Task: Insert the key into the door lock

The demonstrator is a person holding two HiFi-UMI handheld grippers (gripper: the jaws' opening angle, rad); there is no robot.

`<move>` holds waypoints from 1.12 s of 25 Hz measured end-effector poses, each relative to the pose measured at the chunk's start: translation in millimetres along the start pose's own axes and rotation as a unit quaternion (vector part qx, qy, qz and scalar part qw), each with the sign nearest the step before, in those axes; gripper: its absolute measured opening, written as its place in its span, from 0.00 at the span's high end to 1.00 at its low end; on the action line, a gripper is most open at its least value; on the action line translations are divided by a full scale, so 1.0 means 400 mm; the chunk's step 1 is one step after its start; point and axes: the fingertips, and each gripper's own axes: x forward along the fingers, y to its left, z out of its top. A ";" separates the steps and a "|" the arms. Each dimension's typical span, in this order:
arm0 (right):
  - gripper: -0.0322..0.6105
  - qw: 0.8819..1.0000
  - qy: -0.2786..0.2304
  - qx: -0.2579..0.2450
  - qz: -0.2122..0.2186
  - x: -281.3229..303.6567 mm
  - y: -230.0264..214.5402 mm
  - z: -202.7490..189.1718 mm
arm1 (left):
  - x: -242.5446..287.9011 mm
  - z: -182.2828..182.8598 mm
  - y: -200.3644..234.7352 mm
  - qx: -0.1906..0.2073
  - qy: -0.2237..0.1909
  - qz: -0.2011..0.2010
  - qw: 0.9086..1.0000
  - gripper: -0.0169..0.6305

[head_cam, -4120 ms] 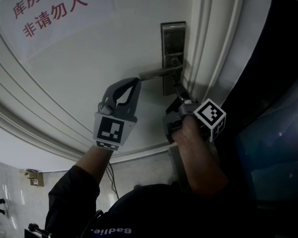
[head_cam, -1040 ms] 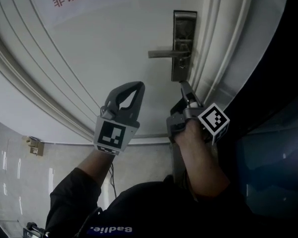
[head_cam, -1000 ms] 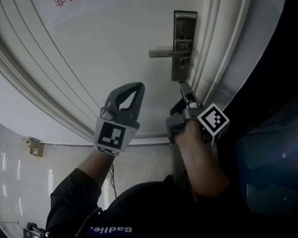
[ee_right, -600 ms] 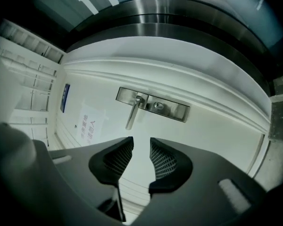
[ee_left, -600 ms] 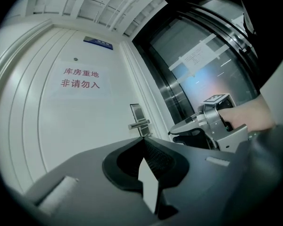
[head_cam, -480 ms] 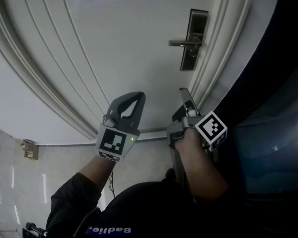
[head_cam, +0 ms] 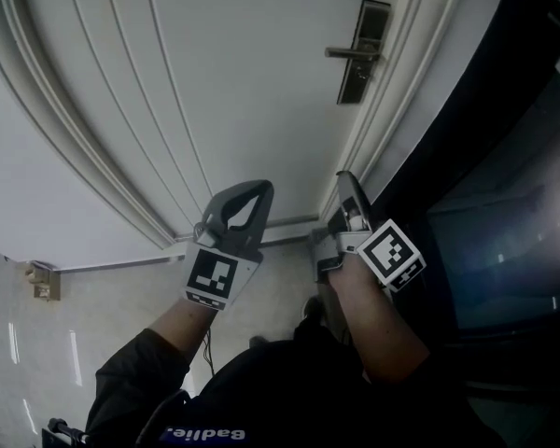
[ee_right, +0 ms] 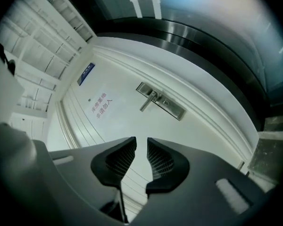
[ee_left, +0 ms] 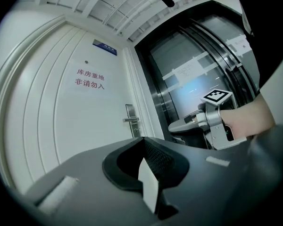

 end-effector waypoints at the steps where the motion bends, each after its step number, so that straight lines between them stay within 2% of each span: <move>1: 0.83 1.000 0.000 -0.018 -0.002 -0.008 0.004 0.000 | -0.002 -0.001 -0.005 -0.008 0.000 -0.003 1.000 0.94; 4: 0.84 0.998 0.002 -0.063 -0.007 -0.035 0.016 0.006 | -0.013 0.004 -0.026 -0.022 -0.002 -0.009 1.000 0.94; 13: 0.86 0.993 0.022 -0.119 0.016 -0.171 -0.008 0.042 | -0.061 0.062 -0.175 -0.027 0.000 0.004 1.000 0.94; 21: 0.89 0.981 0.075 -0.169 0.056 -0.305 -0.059 0.071 | -0.061 0.060 -0.342 -0.040 0.040 0.049 0.997 0.94; 28: 0.94 0.966 0.088 -0.225 0.088 -0.412 -0.121 0.103 | -0.050 0.062 -0.495 -0.073 0.064 0.065 0.993 0.94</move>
